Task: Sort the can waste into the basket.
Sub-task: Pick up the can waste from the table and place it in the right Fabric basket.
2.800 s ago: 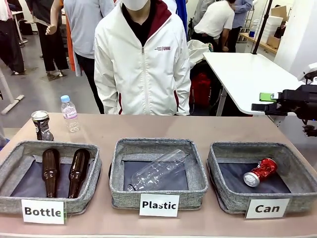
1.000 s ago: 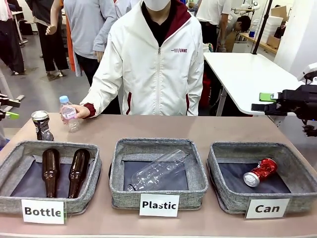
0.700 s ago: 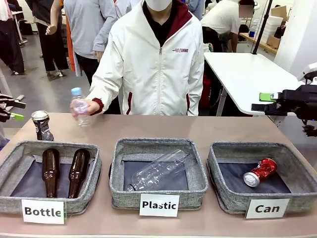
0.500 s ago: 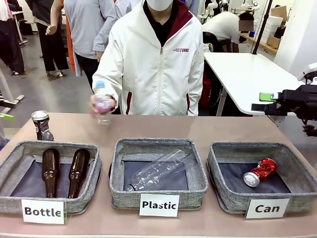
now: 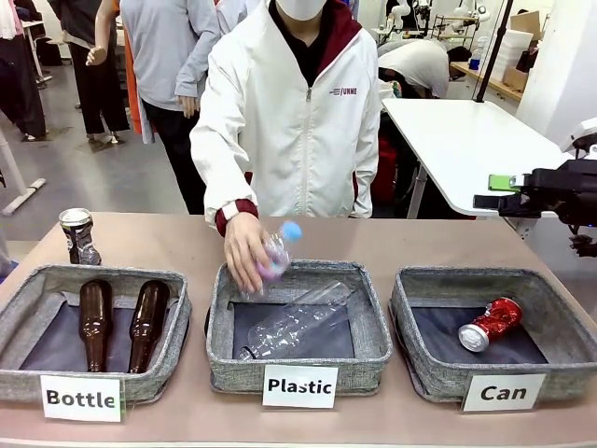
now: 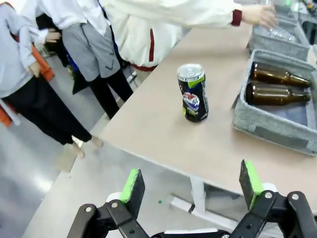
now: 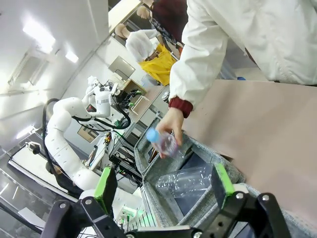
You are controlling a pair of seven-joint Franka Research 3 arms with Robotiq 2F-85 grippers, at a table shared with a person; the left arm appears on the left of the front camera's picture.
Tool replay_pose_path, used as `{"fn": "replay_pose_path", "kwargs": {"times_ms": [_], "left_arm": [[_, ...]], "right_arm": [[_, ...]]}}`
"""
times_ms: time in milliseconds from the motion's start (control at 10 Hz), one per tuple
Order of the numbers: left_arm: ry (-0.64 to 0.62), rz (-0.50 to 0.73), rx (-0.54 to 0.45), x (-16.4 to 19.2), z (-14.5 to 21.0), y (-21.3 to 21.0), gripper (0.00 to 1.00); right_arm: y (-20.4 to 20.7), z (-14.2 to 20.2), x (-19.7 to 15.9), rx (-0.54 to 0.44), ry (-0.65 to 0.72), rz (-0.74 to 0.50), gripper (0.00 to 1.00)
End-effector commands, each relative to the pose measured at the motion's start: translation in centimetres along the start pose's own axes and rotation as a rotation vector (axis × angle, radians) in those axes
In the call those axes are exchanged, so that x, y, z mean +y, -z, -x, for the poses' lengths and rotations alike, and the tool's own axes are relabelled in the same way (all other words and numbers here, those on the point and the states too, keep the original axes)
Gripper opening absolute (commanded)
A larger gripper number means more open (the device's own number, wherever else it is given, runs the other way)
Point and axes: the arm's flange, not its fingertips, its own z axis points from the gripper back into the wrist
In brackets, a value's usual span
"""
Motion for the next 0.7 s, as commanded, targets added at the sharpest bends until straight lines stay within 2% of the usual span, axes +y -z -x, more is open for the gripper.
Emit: {"fn": "replay_pose_path", "kwargs": {"times_ms": [0,200,300,400,600], "left_arm": [[0.055,0.089,-0.043,2.2,-0.4,7.6,1.00],[0.053,0.164,0.019,4.0,-1.4,12.9,1.00],[0.027,0.205,0.045,4.5,-1.4,14.7,1.00],[0.012,0.193,0.077,4.7,-1.2,15.4,1.00],[0.000,0.228,0.063,4.4,-0.8,17.8,1.00]], "right_arm": [[-0.2,-0.3,0.1,-0.001,-0.004,-0.009,1.00],[-0.2,-0.3,0.1,-0.001,-0.004,-0.009,1.00],[-0.2,-0.3,0.1,-0.001,-0.004,-0.009,1.00],[-0.2,-0.3,0.1,-0.001,-0.004,-0.009,1.00],[-0.2,-0.3,0.1,-0.001,-0.004,-0.009,1.00]]}}
